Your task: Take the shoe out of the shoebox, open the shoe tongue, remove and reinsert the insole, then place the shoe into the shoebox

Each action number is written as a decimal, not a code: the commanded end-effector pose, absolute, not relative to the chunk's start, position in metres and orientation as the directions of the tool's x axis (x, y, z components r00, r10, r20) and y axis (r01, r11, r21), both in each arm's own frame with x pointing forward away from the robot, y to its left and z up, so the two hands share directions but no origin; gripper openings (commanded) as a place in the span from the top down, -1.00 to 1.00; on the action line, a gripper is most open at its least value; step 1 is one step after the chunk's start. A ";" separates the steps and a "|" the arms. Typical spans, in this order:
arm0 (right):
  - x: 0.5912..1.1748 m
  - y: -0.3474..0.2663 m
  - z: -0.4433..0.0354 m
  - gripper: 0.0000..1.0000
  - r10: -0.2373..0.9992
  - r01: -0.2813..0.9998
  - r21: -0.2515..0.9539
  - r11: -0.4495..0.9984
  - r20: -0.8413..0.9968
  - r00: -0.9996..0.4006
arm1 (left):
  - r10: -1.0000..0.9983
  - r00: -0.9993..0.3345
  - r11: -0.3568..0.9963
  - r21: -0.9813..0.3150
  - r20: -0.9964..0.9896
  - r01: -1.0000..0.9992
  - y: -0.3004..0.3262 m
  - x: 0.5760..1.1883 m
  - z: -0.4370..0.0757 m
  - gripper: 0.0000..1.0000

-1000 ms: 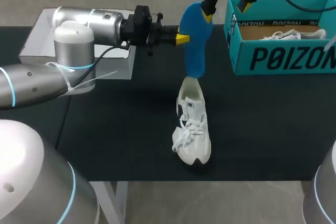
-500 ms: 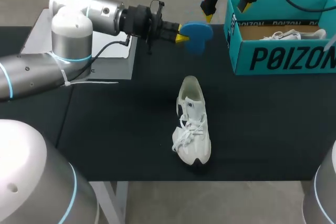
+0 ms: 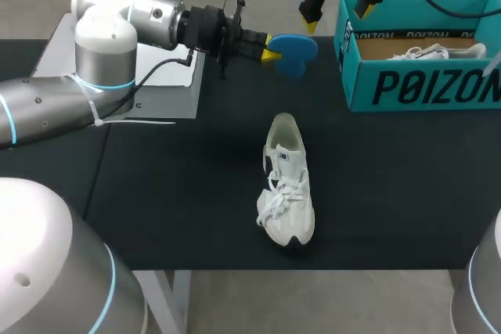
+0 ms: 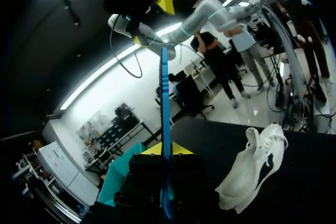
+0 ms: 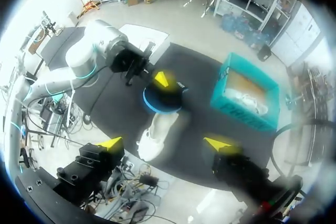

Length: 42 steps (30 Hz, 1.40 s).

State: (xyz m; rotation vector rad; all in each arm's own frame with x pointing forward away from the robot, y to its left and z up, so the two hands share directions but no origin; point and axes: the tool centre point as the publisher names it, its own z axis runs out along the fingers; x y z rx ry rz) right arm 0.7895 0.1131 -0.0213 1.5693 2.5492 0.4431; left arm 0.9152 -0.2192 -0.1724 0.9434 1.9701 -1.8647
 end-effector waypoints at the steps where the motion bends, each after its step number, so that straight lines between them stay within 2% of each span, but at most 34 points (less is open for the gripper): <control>1: 0.790 0.113 -0.022 -1.00 0.888 0.854 0.305 0.421 0.056 -0.457 | 0.269 -0.752 -0.037 -0.787 -0.602 0.616 -0.220 0.915 -0.172 1.00; 9: 0.790 0.113 -0.022 -1.00 0.888 0.854 0.305 0.421 0.056 -0.457 | 0.269 -0.752 -0.037 -0.787 -0.602 0.616 -0.220 0.915 -0.172 1.00; 10: 0.790 0.113 -0.022 -1.00 0.888 0.854 0.305 0.421 0.056 -0.457 | 0.295 -0.668 -0.053 -0.709 -0.684 0.703 -0.223 0.915 -0.172 1.00; 12: 0.790 0.113 -0.022 -1.00 0.888 0.854 0.305 0.421 0.056 -0.457 | 0.226 -0.524 -0.151 -0.561 -0.821 0.814 -0.228 0.910 -0.168 1.00; 14: 0.790 0.113 -0.022 -1.00 0.888 0.854 0.305 0.421 0.056 -0.457 | 0.281 -0.376 -0.131 -0.423 -0.883 0.896 -0.226 0.907 -0.168 1.00; 16: 0.790 0.113 -0.022 -1.00 0.888 0.854 0.305 0.421 0.056 -0.457 | 0.250 -0.228 -0.185 -0.278 -0.941 0.943 -0.226 0.903 -0.167 1.00; 18: 0.790 0.113 -0.022 -1.00 0.888 0.854 0.305 0.421 0.056 -0.457 | 0.176 -0.156 -0.200 -0.190 -0.972 0.961 -0.223 0.899 -0.169 1.00; 24: 0.790 0.113 -0.022 -1.00 0.888 0.854 0.305 0.421 0.056 -0.457 | 0.171 0.048 -0.241 0.005 -0.984 0.971 -0.218 0.887 -0.176 1.00; 42: 0.790 0.113 -0.022 -1.00 0.888 0.854 0.305 0.421 0.056 -0.457 | 0.126 0.204 -0.167 0.182 -0.971 0.969 -0.212 0.891 -0.207 1.00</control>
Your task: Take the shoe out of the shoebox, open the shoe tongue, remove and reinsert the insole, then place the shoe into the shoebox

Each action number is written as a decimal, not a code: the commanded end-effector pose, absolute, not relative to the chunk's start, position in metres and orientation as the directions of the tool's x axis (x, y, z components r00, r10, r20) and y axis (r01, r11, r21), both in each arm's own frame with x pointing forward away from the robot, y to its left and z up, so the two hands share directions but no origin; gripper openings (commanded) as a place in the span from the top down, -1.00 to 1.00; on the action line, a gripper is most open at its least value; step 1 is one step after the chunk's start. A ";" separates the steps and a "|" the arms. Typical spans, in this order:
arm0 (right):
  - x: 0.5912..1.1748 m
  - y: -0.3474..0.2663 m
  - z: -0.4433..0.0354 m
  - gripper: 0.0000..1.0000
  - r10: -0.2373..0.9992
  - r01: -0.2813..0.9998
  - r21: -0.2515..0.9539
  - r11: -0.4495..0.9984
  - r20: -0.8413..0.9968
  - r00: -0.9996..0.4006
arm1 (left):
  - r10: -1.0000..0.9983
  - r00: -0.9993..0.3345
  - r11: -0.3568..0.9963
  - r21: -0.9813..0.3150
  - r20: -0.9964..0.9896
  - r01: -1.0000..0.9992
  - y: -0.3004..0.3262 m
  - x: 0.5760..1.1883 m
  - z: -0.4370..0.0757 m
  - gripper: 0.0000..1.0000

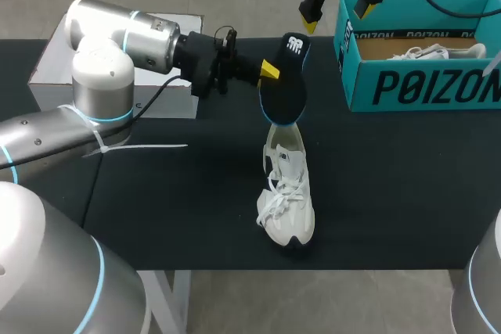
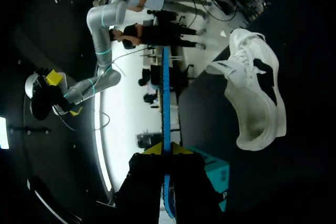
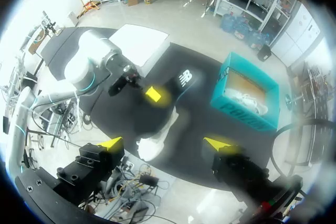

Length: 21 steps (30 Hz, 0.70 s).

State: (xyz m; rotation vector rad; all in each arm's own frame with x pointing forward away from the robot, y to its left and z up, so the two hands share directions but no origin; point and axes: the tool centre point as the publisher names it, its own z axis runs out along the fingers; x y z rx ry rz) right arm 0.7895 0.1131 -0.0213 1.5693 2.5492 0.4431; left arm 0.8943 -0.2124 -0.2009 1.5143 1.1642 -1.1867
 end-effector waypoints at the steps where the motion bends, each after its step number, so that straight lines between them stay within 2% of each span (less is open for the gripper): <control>1: 0.790 0.113 -0.022 -1.00 0.888 0.854 0.305 0.421 0.056 -0.457 | 0.127 0.209 -0.156 0.188 -0.970 0.970 -0.211 0.893 -0.206 1.00; 16: 0.790 0.113 -0.022 -1.00 0.888 0.854 0.305 0.421 0.056 -0.457 | 0.094 0.205 -0.046 0.201 -0.974 0.978 -0.222 0.896 -0.200 1.00; 21: 0.790 0.113 -0.022 -1.00 0.888 0.854 0.305 0.421 0.056 -0.457 | 0.092 0.161 0.027 0.164 -0.983 0.986 -0.219 0.897 -0.203 1.00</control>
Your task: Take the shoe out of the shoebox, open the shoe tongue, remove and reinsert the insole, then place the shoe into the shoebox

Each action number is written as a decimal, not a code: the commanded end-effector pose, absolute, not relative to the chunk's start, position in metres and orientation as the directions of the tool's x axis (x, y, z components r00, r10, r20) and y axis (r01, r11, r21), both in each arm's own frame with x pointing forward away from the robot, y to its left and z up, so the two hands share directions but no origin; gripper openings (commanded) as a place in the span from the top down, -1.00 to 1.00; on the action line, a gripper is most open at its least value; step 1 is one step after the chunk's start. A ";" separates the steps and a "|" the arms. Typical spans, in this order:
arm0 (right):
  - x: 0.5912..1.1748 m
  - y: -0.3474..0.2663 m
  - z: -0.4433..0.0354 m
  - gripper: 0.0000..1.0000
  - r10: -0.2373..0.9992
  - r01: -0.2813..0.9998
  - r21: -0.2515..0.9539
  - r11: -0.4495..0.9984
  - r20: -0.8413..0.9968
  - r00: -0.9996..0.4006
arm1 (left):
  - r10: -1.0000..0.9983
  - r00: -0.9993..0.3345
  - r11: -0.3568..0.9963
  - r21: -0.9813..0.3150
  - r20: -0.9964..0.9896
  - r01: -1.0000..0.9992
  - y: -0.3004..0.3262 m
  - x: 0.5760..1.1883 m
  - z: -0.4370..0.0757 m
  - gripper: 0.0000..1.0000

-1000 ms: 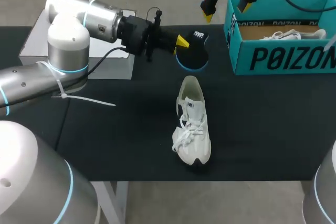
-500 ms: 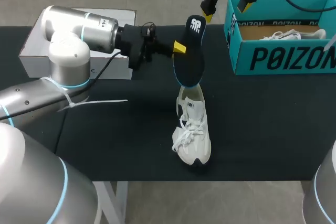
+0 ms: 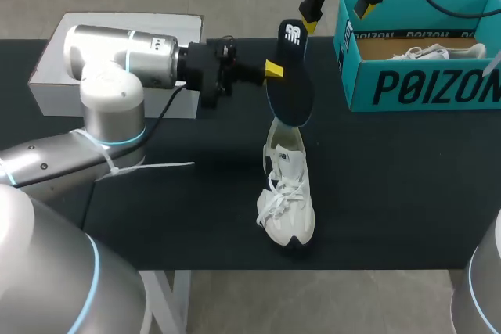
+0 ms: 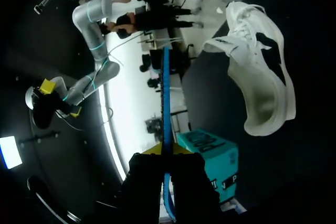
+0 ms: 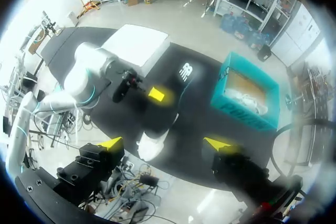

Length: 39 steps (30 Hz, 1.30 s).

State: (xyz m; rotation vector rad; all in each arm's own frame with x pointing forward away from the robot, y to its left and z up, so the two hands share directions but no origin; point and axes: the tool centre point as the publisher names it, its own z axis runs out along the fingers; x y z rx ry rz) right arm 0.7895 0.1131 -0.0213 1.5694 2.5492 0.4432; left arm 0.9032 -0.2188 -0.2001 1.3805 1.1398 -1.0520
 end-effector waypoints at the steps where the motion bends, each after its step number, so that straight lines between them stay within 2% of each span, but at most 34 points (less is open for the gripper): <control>1: 0.790 0.113 -0.022 -1.00 0.888 0.854 0.305 0.421 0.056 -0.457 | 0.092 0.161 0.027 0.164 -0.983 0.986 -0.219 0.897 -0.203 1.00; 17: 0.790 0.113 -0.022 -1.00 0.888 0.854 0.305 0.421 0.056 -0.457 | 0.092 0.161 0.027 0.164 -0.983 0.986 -0.219 0.897 -0.203 1.00; 22: 0.813 0.083 -0.034 -1.00 0.832 0.894 0.359 0.269 0.381 -0.403 | 0.092 0.161 0.027 0.164 -0.983 0.986 -0.219 0.897 -0.203 1.00; 25: 0.820 0.063 -0.047 -1.00 0.740 0.928 0.324 0.186 0.575 -0.349 | 0.092 0.161 0.027 0.164 -0.983 0.986 -0.219 0.897 -0.203 1.00; 34: 0.817 0.042 -0.080 -1.00 0.535 0.957 0.285 0.052 0.801 -0.268 | 0.092 0.161 0.027 0.164 -0.983 0.986 -0.219 0.897 -0.203 1.00; 39: 0.819 0.048 -0.088 -1.00 0.477 0.959 0.279 0.048 0.837 -0.268 | 0.092 0.161 0.027 0.164 -0.983 0.986 -0.219 0.897 -0.203 1.00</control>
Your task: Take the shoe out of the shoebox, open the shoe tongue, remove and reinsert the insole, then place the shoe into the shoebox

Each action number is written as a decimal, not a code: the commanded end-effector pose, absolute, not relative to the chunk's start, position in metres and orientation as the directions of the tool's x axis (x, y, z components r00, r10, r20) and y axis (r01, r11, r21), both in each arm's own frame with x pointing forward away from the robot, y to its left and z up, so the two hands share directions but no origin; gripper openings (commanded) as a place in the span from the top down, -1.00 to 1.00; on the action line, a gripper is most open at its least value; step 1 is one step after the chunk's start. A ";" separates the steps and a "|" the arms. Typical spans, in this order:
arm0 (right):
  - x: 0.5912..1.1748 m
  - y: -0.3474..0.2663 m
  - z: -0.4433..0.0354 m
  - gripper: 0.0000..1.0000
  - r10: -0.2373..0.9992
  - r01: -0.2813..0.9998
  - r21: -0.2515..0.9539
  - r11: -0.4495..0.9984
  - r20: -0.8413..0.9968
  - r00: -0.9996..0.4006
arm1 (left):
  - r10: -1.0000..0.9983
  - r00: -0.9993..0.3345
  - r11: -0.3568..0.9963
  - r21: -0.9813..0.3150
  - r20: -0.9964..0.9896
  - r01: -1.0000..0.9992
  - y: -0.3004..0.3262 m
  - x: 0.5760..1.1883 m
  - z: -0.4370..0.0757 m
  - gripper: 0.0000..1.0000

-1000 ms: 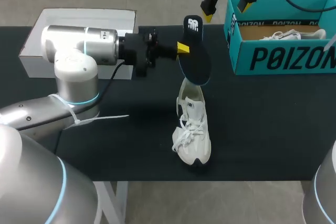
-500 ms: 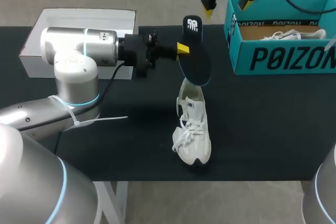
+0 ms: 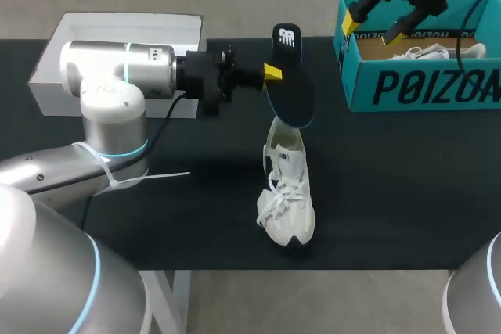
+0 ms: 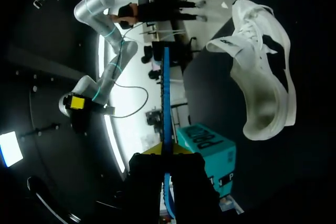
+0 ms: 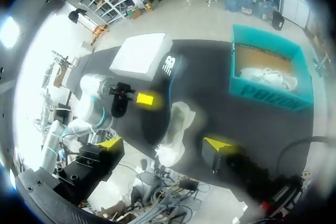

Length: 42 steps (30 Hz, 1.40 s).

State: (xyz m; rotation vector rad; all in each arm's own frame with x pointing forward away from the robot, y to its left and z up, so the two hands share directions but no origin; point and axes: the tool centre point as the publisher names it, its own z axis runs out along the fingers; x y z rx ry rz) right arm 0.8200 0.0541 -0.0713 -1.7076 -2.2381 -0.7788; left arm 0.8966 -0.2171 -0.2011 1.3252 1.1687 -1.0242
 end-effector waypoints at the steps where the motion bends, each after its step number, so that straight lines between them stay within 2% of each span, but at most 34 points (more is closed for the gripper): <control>1: 0.820 0.050 -0.090 -1.00 0.459 0.958 0.284 0.049 0.845 -0.274 | 0.092 0.161 0.027 0.164 -0.983 0.986 -0.219 0.897 -0.203 1.00; 6: 0.826 0.058 -0.097 -1.00 0.365 0.951 0.305 0.050 0.881 -0.302 | 0.092 0.161 0.027 0.164 -0.983 0.986 -0.219 0.897 -0.203 1.00; 15: 0.841 0.077 -0.102 -1.00 0.336 0.923 0.369 0.105 0.861 -0.383 | 0.092 0.161 0.027 0.164 -0.983 0.986 -0.219 0.897 -0.203 1.00; 34: 0.882 0.092 -0.148 -1.00 0.377 0.921 0.371 0.119 0.841 -0.387 | 0.092 0.161 0.027 0.164 -0.983 0.986 -0.219 0.897 -0.203 1.00; 42: 0.886 0.115 -0.171 -1.00 0.348 0.929 0.348 0.124 0.862 -0.369 | 0.092 0.161 0.027 0.164 -0.983 0.986 -0.219 0.897 -0.203 1.00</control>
